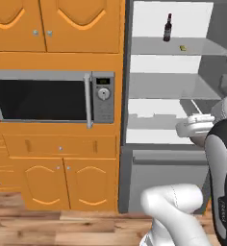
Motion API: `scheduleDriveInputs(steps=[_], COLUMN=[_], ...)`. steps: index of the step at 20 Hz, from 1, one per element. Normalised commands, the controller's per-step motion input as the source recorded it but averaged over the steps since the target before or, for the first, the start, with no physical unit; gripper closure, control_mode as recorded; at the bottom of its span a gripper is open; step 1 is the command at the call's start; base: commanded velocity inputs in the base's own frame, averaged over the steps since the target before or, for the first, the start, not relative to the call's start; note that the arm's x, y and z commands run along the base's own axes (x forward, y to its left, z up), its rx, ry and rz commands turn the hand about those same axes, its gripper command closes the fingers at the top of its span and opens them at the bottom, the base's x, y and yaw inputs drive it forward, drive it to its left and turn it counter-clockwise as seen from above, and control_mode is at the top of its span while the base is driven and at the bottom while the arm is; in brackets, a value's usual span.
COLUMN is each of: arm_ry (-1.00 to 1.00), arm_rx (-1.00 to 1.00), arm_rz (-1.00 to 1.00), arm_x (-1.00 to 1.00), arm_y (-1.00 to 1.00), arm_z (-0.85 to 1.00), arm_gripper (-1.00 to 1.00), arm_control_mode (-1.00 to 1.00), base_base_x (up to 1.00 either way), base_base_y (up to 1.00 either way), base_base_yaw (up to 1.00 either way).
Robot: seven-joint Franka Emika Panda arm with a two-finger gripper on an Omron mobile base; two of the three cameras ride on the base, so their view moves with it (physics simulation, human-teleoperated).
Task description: Pick the egg and butter from the fridge and place them by the bowl for mixing.
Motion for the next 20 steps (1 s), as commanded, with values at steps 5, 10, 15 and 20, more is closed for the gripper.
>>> scheduleDriveInputs(steps=[5,10,15,20], arm_ry=[0.00,0.00,0.00,0.00], arm_rx=[0.00,0.00,0.00,0.00], arm_rz=[0.00,0.00,0.00,0.00], arm_x=[0.00,0.00,0.00,0.00], arm_y=[0.00,0.00,0.00,0.00], arm_z=[0.00,0.00,0.00,0.00], arm_gripper=[1.00,1.00,1.00,1.00], arm_control_mode=[1.00,1.00,1.00,1.00], base_base_x=[-0.13,0.00,0.42,1.00], base_base_y=[0.19,0.15,0.14,-0.33], base_base_yaw=[1.00,0.99,0.77,0.34])
